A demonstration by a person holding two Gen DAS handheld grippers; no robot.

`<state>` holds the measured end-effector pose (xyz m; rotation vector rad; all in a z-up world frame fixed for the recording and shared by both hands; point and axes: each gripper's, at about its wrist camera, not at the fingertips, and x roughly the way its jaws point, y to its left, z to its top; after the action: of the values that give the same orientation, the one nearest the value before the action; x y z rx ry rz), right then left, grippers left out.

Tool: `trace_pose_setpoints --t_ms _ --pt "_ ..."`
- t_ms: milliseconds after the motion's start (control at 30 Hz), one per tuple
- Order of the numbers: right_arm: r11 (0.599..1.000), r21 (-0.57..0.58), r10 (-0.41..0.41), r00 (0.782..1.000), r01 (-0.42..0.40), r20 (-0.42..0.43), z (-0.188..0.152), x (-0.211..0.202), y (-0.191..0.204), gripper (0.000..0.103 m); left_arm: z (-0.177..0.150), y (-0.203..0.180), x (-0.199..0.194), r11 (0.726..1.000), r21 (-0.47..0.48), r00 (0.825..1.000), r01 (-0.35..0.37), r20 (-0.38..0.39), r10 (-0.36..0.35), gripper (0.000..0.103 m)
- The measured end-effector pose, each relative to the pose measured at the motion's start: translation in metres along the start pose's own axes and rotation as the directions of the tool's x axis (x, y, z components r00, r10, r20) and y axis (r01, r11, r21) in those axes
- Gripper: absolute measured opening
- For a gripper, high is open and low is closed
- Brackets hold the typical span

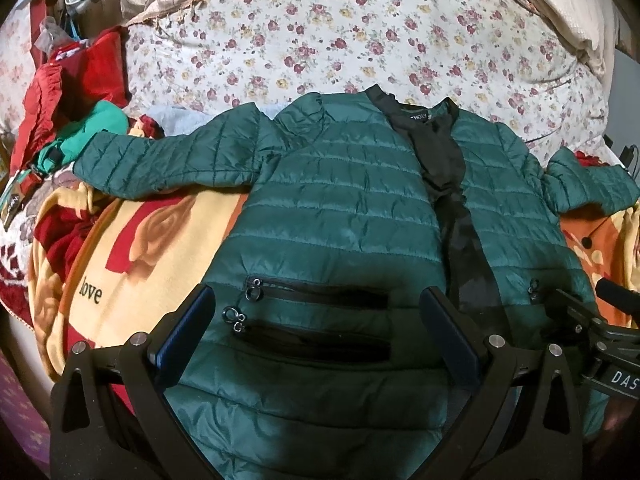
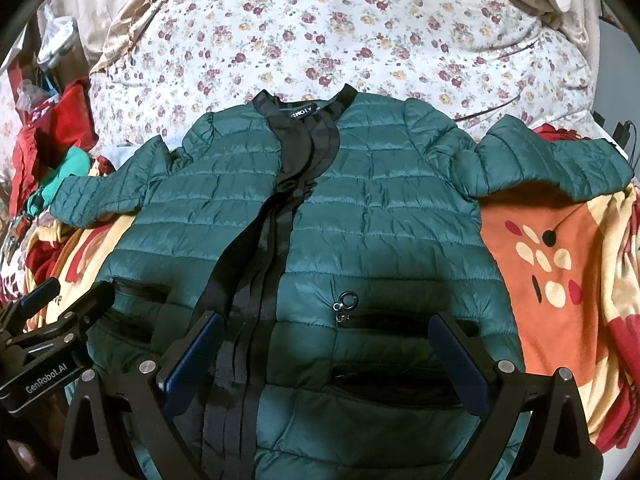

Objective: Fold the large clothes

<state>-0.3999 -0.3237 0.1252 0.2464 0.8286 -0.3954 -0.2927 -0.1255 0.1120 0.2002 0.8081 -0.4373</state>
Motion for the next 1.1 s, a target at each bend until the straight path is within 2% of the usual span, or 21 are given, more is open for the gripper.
trace_pose_setpoints --t_ms 567,767,1100 --pt "0.999 -0.019 -0.035 0.999 0.035 0.001 -0.003 0.003 0.0 0.102 -0.002 0.0 0.003 1.0 0.006 1.0 -0.005 0.0 0.005 0.102" --pt "1.0 -0.004 -0.011 1.0 0.011 -0.004 -0.001 0.007 -0.001 0.102 -0.003 0.001 0.005 1.0 -0.004 1.0 0.001 -0.013 -0.001 0.102" --pt "0.998 -0.034 -0.057 0.998 0.056 -0.018 0.003 0.011 0.002 0.102 -0.003 0.001 0.011 1.0 -0.007 1.0 0.016 -0.026 -0.016 0.102"
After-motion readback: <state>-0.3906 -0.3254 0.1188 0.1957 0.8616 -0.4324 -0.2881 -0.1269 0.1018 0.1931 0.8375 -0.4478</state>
